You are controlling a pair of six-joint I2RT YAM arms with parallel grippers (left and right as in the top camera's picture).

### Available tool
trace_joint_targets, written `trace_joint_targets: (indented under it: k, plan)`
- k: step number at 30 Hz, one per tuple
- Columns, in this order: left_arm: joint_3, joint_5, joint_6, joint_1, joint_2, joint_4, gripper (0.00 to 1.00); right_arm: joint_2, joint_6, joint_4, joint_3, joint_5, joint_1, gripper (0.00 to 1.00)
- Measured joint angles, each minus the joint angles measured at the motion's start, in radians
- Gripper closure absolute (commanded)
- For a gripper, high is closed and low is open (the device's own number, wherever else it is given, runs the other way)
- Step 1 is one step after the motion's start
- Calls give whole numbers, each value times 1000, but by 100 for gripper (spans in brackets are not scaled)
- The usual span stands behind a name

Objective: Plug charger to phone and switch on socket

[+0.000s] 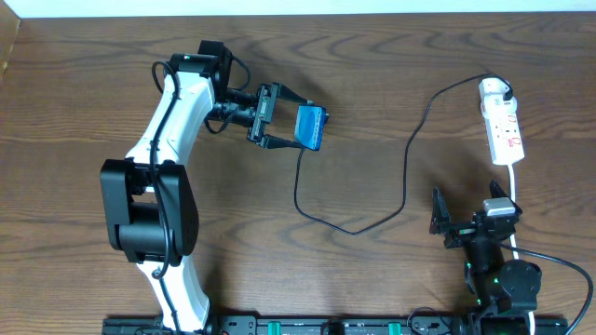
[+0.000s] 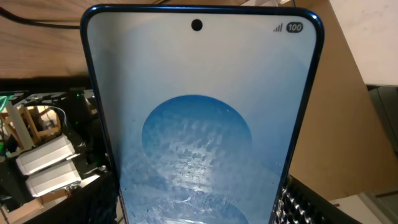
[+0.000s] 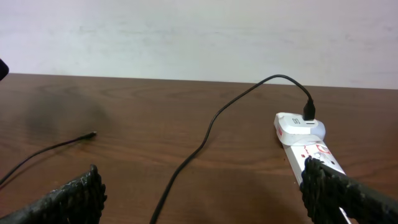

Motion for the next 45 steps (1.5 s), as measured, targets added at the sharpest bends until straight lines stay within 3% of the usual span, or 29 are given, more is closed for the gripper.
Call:
trace_joint_targets:
  k: [16,35,45]
  plan:
    - [0,-47,-3,0,0,7,34,0,0,0,0,0,0,1]
    - [0,-681,-3,0,0,46,34,0,0,0,0,0,0,1]
    - [0,-911,-3,0,0,49,34,0,0,0,0,0,0,1]
